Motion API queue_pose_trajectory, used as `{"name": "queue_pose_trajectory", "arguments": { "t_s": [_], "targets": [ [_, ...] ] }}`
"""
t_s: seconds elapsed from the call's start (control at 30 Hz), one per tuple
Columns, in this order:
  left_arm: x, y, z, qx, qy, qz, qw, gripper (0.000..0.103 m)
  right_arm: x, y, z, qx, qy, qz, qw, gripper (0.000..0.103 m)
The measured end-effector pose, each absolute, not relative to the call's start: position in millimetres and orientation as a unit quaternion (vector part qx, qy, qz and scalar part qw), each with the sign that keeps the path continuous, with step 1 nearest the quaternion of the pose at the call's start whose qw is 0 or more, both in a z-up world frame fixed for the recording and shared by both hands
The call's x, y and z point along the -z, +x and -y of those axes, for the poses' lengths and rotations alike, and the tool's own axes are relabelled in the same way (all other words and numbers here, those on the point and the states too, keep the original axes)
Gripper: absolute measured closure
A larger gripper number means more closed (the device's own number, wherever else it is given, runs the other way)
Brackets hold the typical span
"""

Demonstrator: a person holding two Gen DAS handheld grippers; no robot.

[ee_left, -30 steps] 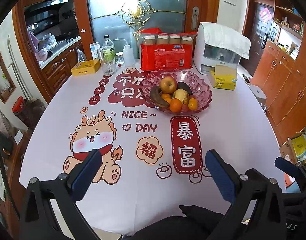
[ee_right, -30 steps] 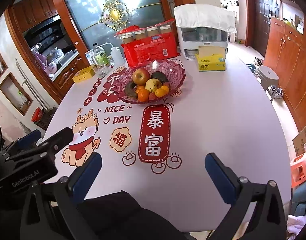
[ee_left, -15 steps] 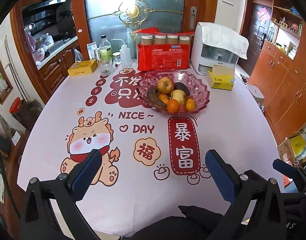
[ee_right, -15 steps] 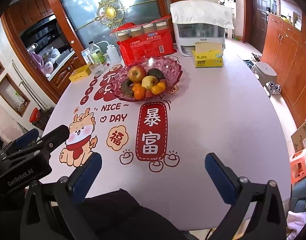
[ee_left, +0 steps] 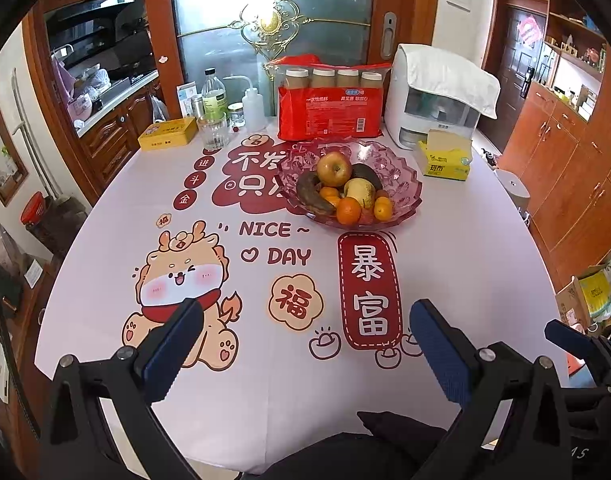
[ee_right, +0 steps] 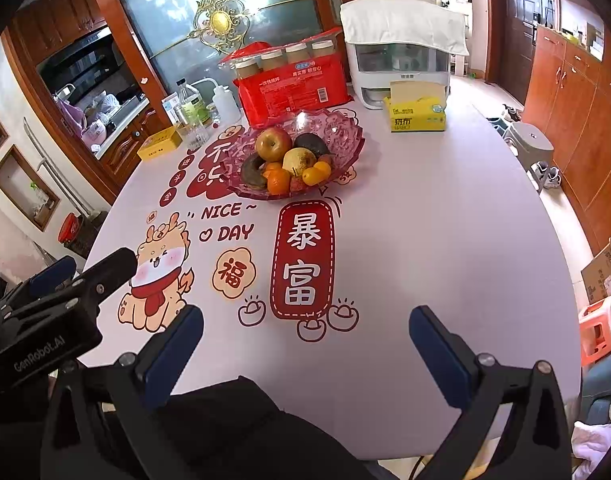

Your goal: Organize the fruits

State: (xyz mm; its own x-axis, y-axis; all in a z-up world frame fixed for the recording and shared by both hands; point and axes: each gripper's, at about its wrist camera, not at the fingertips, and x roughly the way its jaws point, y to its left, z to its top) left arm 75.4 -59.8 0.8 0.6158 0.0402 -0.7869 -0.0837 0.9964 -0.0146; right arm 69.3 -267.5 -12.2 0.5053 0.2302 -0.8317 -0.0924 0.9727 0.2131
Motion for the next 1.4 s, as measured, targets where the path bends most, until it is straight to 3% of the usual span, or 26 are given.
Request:
{"name": "queue_pose_trajectory", "arguments": {
  "t_s": [1.4],
  "targets": [
    [1.4, 75.1, 57.8, -0.033, -0.024, -0.44, 0.897, 0.001, 18.6, 68.1, 264.2, -0.094, 0.07, -0.494, 0.862, 0.0]
  ]
}}
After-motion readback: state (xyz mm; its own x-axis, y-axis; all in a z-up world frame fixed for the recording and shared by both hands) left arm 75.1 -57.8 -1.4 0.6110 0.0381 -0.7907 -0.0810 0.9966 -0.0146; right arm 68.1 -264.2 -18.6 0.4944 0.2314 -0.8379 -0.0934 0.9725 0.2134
